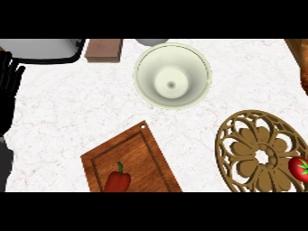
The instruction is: Pick the croissant from the placemat and place it in the bowl
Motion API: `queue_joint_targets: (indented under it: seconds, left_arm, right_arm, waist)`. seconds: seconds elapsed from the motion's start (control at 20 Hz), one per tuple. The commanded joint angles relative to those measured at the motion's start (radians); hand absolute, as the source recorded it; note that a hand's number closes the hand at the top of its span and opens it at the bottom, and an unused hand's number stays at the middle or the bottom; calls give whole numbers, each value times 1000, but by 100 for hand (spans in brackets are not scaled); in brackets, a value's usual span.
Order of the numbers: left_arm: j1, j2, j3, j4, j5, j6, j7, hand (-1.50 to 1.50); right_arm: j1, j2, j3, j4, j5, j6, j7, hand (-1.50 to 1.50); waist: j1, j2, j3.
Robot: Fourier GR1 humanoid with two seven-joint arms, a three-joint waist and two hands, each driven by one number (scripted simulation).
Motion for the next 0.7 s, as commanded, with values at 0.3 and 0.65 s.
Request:
queue_joint_targets:
  seconds: [0.3,0.65]
  left_arm:
    - [1,-27,-20,20,-22,2,-32,0]
    - [-22,-23,-2,50,-2,-14,-45,0]
  right_arm:
    - [-218,192,230,178,110,-67,170,150]
    - [-184,376,360,323,239,-243,141,150]
  waist:
    - [15,6,1]
    - [13,8,1]
